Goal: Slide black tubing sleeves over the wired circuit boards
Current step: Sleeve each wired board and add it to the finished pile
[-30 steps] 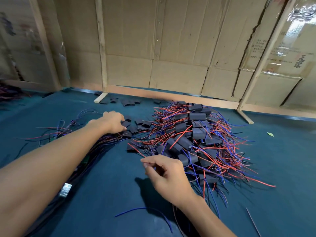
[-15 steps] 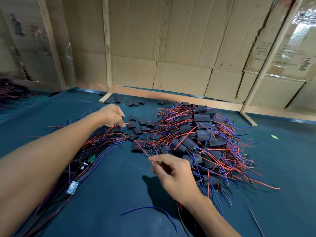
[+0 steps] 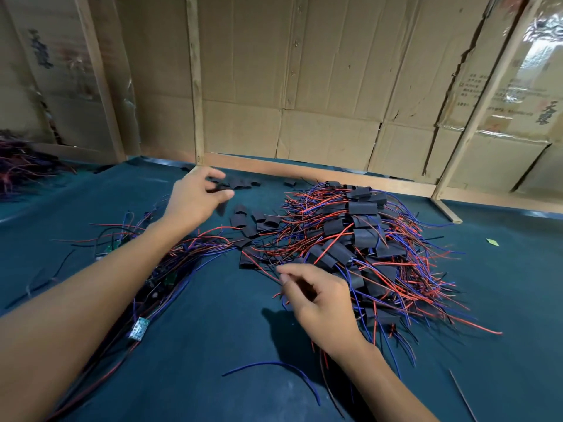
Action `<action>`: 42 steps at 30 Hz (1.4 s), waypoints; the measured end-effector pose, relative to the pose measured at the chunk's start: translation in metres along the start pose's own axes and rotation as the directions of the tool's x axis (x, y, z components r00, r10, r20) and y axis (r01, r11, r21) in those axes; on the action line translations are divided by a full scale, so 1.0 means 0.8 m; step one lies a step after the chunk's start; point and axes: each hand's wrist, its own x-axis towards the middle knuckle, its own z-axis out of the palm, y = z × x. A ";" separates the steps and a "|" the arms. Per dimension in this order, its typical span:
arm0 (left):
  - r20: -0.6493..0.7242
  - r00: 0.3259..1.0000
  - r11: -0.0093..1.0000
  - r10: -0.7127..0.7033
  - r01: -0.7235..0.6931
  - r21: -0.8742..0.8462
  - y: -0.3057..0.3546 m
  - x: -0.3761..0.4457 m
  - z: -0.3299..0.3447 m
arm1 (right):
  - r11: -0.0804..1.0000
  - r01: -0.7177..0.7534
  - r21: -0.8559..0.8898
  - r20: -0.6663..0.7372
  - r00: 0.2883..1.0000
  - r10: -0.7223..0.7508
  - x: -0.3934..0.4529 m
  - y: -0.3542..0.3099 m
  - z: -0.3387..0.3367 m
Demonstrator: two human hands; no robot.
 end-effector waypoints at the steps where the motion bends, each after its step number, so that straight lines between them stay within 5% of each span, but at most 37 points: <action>1: 0.019 1.000 0.997 0.025 -0.024 -0.067 0.013 -0.013 -0.001 | 1.000 -0.010 0.029 -0.044 0.999 0.012 0.003 -0.003 0.000; 7: 0.415 0.908 0.802 -0.063 0.293 -0.520 0.049 -0.127 0.042 | 0.910 -0.228 0.345 0.025 0.972 0.234 0.012 -0.018 -0.004; 11: 0.426 0.891 0.672 -0.160 0.414 -0.613 0.047 -0.166 0.056 | 0.933 -0.262 0.246 0.022 0.964 0.265 0.013 -0.011 -0.013; 13: 0.350 0.921 0.699 -0.169 0.363 -0.617 0.047 -0.175 0.055 | 0.928 -0.263 0.264 0.136 0.963 0.234 0.013 -0.015 -0.017; 18: 0.339 0.940 0.884 -0.032 0.185 -0.429 0.046 -0.181 0.039 | 0.931 -0.269 0.247 0.254 0.945 0.206 0.011 -0.016 -0.020; 21: 0.192 0.973 0.991 0.130 -0.123 -0.049 0.035 -0.153 0.012 | 0.904 -0.341 0.259 0.180 0.936 0.302 0.011 -0.012 -0.016; 23: 0.140 0.972 0.895 0.186 -0.227 0.384 0.021 -0.123 -0.014 | 0.916 -0.327 0.232 0.139 0.943 0.302 0.011 -0.010 -0.014; 26: 0.230 0.945 0.609 -0.232 -0.043 0.792 -0.001 -0.080 -0.047 | 0.926 -0.291 0.238 0.122 0.955 0.269 0.012 -0.006 -0.017; 29: 0.334 0.856 0.640 -0.395 -0.005 0.769 -0.015 -0.067 -0.056 | 0.926 -0.283 0.250 0.090 0.959 0.269 0.015 -0.005 -0.020; 34: 0.271 0.910 0.774 -0.314 0.080 0.628 -0.019 -0.068 -0.055 | 0.924 -0.289 0.251 0.033 0.956 0.290 0.016 -0.004 -0.020; 42: 0.226 0.915 0.788 -0.334 0.139 0.599 -0.012 -0.059 -0.053 | 0.875 -0.264 0.406 -0.012 0.956 0.294 0.020 -0.012 -0.033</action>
